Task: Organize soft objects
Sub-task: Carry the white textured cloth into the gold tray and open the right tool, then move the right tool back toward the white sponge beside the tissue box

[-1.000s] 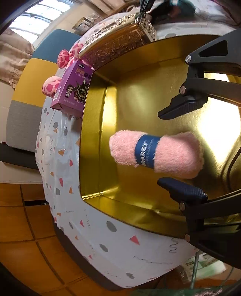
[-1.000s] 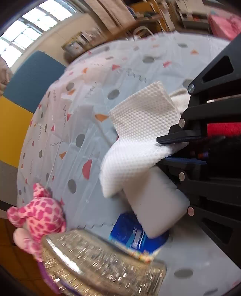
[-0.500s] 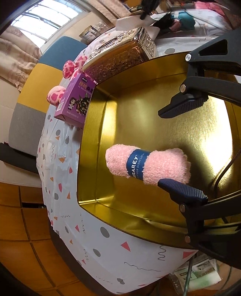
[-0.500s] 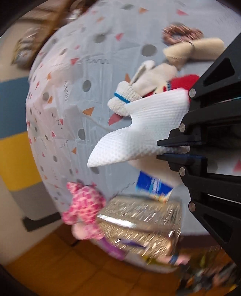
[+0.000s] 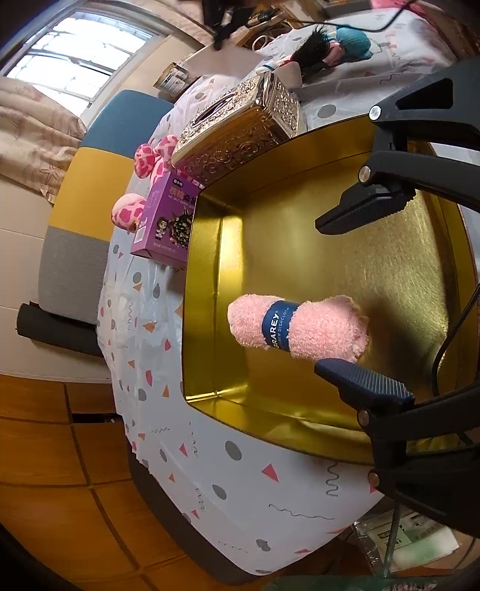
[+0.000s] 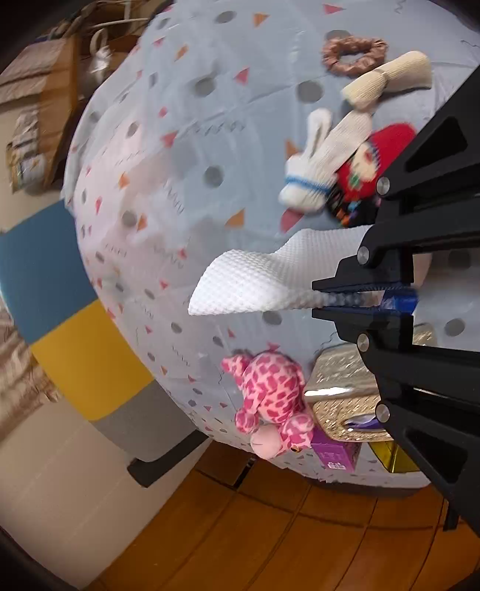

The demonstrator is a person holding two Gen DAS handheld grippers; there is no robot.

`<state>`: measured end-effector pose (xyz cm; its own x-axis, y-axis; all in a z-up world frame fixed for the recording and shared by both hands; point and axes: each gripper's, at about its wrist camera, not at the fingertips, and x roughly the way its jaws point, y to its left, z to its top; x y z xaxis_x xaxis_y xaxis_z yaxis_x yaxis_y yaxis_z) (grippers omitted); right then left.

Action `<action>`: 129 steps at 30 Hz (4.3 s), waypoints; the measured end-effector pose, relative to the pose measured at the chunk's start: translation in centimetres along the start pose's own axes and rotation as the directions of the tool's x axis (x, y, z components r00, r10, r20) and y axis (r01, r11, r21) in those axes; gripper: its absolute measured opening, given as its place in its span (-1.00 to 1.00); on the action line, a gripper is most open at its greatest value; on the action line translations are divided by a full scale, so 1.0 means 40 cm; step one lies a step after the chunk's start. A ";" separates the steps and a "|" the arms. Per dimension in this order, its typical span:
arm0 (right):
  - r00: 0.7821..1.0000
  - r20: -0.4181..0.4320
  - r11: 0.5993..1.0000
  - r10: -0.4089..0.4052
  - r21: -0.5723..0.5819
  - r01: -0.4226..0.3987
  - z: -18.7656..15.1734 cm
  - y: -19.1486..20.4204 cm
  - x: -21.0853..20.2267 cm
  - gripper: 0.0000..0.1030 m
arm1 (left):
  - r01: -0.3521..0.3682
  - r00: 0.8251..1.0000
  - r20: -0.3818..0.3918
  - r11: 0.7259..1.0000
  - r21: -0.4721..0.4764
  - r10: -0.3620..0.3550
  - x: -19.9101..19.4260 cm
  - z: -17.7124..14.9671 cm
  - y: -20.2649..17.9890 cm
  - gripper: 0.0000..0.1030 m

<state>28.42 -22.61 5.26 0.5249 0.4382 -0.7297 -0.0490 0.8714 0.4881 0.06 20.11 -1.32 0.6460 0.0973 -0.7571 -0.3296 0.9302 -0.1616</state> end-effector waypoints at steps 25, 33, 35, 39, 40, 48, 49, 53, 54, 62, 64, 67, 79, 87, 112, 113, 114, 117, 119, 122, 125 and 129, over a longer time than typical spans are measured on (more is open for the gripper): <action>0.936 -0.182 0.799 0.301 -0.488 -0.352 -0.166 0.769 0.135 -0.90 | -0.009 1.000 0.012 0.999 -0.045 0.010 -0.043 -0.031 0.072 0.41; 0.906 -0.323 0.739 0.273 -0.533 -0.412 -0.353 0.725 0.127 -0.90 | -0.014 1.000 0.010 0.999 -0.051 0.015 -0.046 -0.038 0.073 0.42; 0.908 -0.338 0.739 0.247 -0.541 -0.402 -0.389 0.695 0.120 -0.90 | -0.012 1.000 0.010 0.999 -0.048 0.013 -0.046 -0.040 0.069 0.42; 0.923 -0.340 0.749 0.180 -0.561 -0.353 -0.440 0.634 0.105 -0.90 | -0.010 1.000 0.009 0.999 -0.039 0.010 -0.044 -0.040 0.059 0.42; 0.926 -0.338 0.754 0.166 -0.562 -0.340 -0.452 0.615 0.098 -0.90 | -0.010 1.000 0.007 0.999 -0.035 0.010 -0.043 -0.040 0.057 0.42; 0.917 -0.365 0.827 0.161 -0.457 -0.327 -0.476 0.589 0.154 -0.90 | -0.005 1.000 0.001 1.000 -0.025 0.005 -0.043 -0.044 0.044 0.44; 0.919 -0.363 0.834 0.152 -0.451 -0.316 -0.479 0.593 0.171 -0.90 | -0.006 1.000 0.004 1.000 -0.027 0.006 -0.045 -0.043 0.045 0.44; 0.967 -0.254 0.837 -0.011 -0.532 -0.130 -0.485 0.614 0.225 -0.86 | -0.010 1.000 0.017 0.999 -0.046 0.011 -0.055 -0.038 0.062 0.50; 0.967 -0.253 0.836 -0.023 -0.536 -0.120 -0.485 0.618 0.238 -0.84 | -0.012 1.000 0.019 0.999 -0.049 0.013 -0.057 -0.038 0.065 0.50; 0.982 -0.160 0.803 -0.101 -0.595 -0.014 -0.482 0.619 0.252 -0.34 | -0.026 1.000 0.015 0.997 -0.066 0.027 -0.049 -0.036 0.081 0.53; 0.985 -0.145 0.799 -0.093 -0.601 -0.013 -0.484 0.616 0.239 -0.34 | -0.037 0.999 0.017 0.997 -0.063 0.038 -0.049 -0.034 0.080 0.54; 0.988 -0.136 0.798 -0.075 -0.603 -0.022 -0.488 0.614 0.214 -0.33 | -0.054 0.998 0.028 0.997 -0.059 0.056 -0.055 -0.028 0.075 0.62; 0.998 -0.046 0.759 -0.048 -0.651 0.007 -0.538 0.603 0.120 -0.29 | -0.098 0.993 0.059 0.995 -0.023 0.099 -0.081 -0.023 0.042 0.62; 0.999 0.014 0.758 -0.038 -0.651 0.038 -0.549 0.570 0.064 -0.22 | -0.114 0.991 0.080 0.993 0.023 0.112 -0.095 -0.027 0.005 0.62; 0.984 0.122 0.851 -0.129 -0.496 0.173 -0.440 0.275 -0.037 0.37 | -0.028 0.998 0.055 0.966 0.255 0.014 -0.089 -0.060 -0.204 0.63; 0.982 0.127 0.853 -0.138 -0.489 0.183 -0.433 0.261 -0.041 0.39 | -0.020 0.999 0.051 0.963 0.267 0.007 -0.088 -0.061 -0.214 0.63; 0.979 0.136 0.857 -0.152 -0.475 0.199 -0.422 0.241 -0.047 0.45 | -0.012 0.999 0.046 0.959 0.282 -0.001 -0.087 -0.062 -0.227 0.63; 0.968 0.160 0.872 -0.195 -0.423 0.246 -0.384 0.171 -0.066 0.55 | 0.017 0.999 0.030 0.945 0.327 -0.028 -0.082 -0.072 -0.270 0.63; 0.956 0.177 0.878 -0.232 -0.384 0.284 -0.357 0.119 -0.077 0.56 | 0.041 0.999 0.019 0.934 0.355 -0.051 -0.081 -0.079 -0.296 0.73; 0.934 0.205 0.889 -0.293 -0.302 0.345 -0.319 0.028 -0.092 0.56 | 0.071 0.997 0.003 0.912 0.405 -0.078 -0.078 -0.095 -0.341 0.85; 0.912 0.224 0.902 -0.344 -0.189 0.387 -0.300 -0.075 -0.107 0.56 | 0.107 0.994 -0.015 0.890 0.444 -0.112 -0.075 -0.109 -0.382 0.85; 0.907 0.160 0.920 -0.389 0.019 0.391 -0.288 -0.208 -0.119 0.56 | 0.135 0.990 -0.036 0.856 0.499 -0.136 -0.068 -0.124 -0.433 0.85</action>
<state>16.54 -29.40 -0.85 0.6312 0.0230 -0.7753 0.1763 0.9691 0.1723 0.61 1.97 0.39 0.6595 -0.0425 -0.7505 0.1488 0.9860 0.0749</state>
